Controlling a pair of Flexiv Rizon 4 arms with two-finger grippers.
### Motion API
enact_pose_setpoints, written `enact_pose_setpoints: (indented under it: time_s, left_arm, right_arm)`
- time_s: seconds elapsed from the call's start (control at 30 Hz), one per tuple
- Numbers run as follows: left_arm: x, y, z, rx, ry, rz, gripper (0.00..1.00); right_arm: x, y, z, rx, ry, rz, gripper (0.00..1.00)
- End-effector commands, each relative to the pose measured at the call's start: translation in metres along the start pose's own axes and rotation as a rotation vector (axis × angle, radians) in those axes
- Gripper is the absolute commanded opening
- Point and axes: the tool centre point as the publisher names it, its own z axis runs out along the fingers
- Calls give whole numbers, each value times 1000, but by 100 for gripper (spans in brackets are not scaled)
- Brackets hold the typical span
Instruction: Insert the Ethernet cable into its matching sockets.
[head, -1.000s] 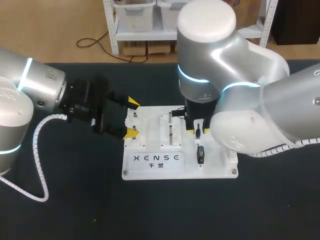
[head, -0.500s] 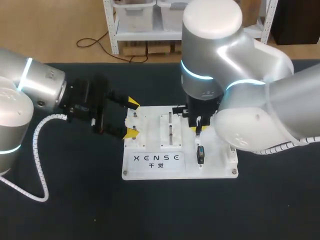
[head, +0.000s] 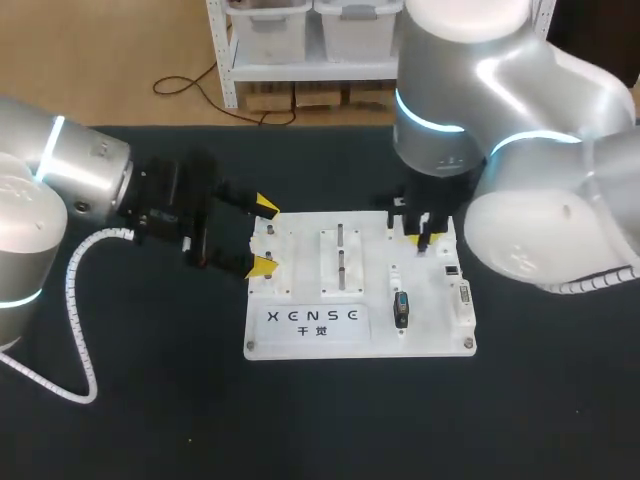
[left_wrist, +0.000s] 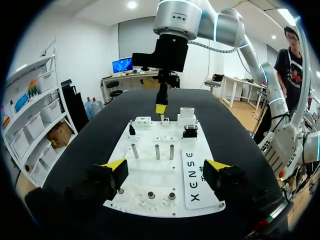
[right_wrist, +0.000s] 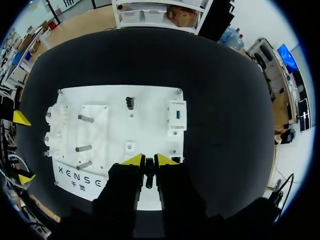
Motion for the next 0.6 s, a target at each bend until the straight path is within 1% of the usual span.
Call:
enact_pose_setpoints:
  time_s: [0.03,0.33,0.6]
  left_arm:
    - [1,0,0,0,-3,2,100]
    - [1,0,0,0,-3,2,100]
    - [1,0,0,0,-3,2,100]
  right_arm:
    - [5,-13,0,-2,-12,14,0]
    - [10,-30,8,9,5,38,0]
    - [12,-38,15,12,13,42,0]
